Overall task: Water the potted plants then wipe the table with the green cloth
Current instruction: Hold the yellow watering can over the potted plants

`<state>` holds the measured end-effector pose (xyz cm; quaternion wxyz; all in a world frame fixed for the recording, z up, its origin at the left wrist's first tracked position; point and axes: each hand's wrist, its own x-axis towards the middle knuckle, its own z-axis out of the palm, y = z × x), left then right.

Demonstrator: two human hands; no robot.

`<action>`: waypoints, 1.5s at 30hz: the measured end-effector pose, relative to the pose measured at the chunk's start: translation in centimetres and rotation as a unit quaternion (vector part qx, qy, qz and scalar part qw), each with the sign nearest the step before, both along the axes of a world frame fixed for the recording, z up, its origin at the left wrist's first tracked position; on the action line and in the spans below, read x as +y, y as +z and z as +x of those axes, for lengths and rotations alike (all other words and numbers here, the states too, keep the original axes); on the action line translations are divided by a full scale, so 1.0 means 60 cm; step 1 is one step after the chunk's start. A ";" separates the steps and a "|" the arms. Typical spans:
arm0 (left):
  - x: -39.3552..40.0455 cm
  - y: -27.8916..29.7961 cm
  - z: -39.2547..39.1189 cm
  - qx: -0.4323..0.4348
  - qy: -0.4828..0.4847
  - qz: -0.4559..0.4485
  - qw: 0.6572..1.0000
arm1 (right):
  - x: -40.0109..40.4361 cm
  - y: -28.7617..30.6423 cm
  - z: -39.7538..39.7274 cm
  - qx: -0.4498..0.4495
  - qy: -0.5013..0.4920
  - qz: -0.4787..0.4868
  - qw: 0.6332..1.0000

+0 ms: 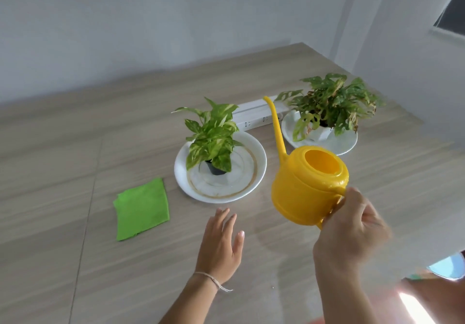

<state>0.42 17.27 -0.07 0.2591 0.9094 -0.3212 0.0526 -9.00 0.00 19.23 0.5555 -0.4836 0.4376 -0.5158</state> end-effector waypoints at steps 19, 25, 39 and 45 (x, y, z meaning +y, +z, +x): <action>0.110 0.003 -0.015 0.055 0.117 0.142 0.981 | 0.183 0.044 0.012 0.117 0.103 -0.038 0.987; 0.109 0.005 -0.013 0.054 0.105 0.150 0.982 | 0.173 0.083 0.021 0.147 0.125 -0.079 0.978; 0.110 0.009 -0.008 0.066 0.113 0.148 0.980 | 0.164 0.153 0.037 0.161 0.179 -0.116 0.964; 0.109 0.010 -0.009 0.062 0.115 0.144 0.981 | 0.160 0.146 0.027 0.173 0.164 -0.103 0.966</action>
